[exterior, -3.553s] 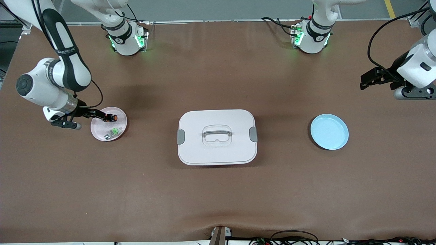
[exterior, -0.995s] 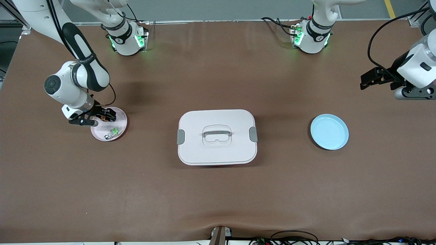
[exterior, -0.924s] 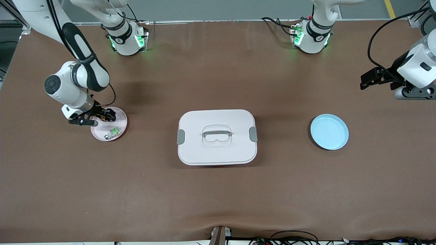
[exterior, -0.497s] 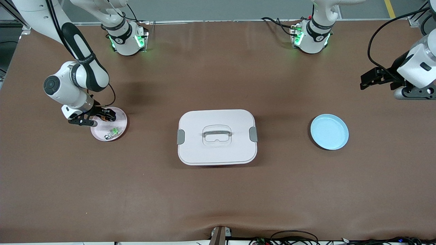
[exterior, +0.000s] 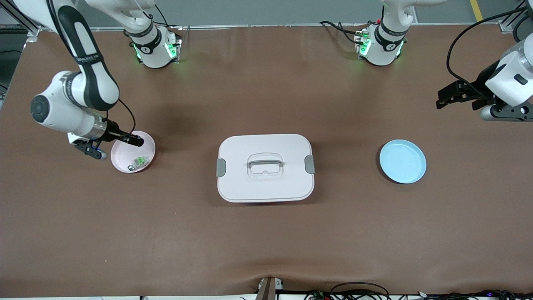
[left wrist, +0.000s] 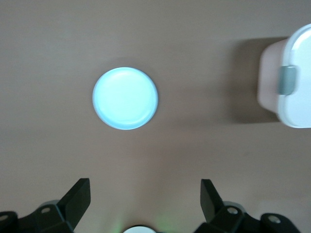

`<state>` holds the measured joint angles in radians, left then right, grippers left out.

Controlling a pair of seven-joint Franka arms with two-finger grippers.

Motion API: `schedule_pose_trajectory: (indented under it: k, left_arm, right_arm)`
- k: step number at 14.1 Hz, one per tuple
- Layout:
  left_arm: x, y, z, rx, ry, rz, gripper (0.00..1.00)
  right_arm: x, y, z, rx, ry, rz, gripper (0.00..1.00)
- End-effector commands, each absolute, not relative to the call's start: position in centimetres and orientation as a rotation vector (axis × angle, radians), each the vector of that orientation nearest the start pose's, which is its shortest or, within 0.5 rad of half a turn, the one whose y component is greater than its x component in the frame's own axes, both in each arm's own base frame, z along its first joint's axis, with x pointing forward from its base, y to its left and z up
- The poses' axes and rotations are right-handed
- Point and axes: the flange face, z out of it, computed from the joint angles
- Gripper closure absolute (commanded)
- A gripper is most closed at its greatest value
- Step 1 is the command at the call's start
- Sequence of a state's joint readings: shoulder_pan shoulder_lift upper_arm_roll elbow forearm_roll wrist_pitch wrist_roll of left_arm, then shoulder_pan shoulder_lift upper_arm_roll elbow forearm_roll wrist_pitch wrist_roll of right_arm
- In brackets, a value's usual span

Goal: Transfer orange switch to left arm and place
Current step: 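Lift the switch with the right gripper while the left gripper reaches over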

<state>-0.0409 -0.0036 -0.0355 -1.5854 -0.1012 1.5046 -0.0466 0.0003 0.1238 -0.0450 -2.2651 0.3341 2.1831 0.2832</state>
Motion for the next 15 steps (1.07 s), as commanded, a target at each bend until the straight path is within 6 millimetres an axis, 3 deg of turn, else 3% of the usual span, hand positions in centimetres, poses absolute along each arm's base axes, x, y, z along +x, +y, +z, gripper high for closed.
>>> schedule_pose_trajectory:
  k: [1, 4, 6, 8, 10, 12, 15]
  left_arm:
    - [54.1, -5.9, 63.6, -3.333, 0.058, 0.103, 0.0]
    - [53.4, -7.9, 65.1, -3.498, 0.074, 0.093, 0.0]
    - [53.3, -9.8, 65.9, -3.671, 0.055, 0.137, 0.0]
    - [53.7, -11.8, 66.4, -3.807, 0.021, 0.166, 0.0]
    - [53.8, -16.1, 67.1, -3.887, -0.01, 0.119, 0.0]
    - [53.9, -20.6, 67.0, -3.908, -0.123, 0.094, 0.0]
    - [54.5, -25.0, 65.7, -3.934, -0.225, 0.073, 0.0]
  right_arm:
    - [53.5, 0.1, 33.4, -2.659, 0.933, 0.412, 1.0]
    - [55.0, 0.9, 35.9, -2.6, 1.03, 0.437, 1.0]
    - [56.2, 2.5, 38.2, -2.532, 1.088, 0.451, 1.0]
    - [57.1, 5.4, 40.5, -2.493, 1.16, 0.487, 1.0]
    - [57.9, 8.2, 41.9, -2.44, 1.239, 0.497, 1.0]
    - [58.8, 12.2, 44.2, -2.353, 1.353, 0.517, 1.0]
    - [59.7, 18.0, 47.1, -2.306, 1.433, 0.515, 1.0]
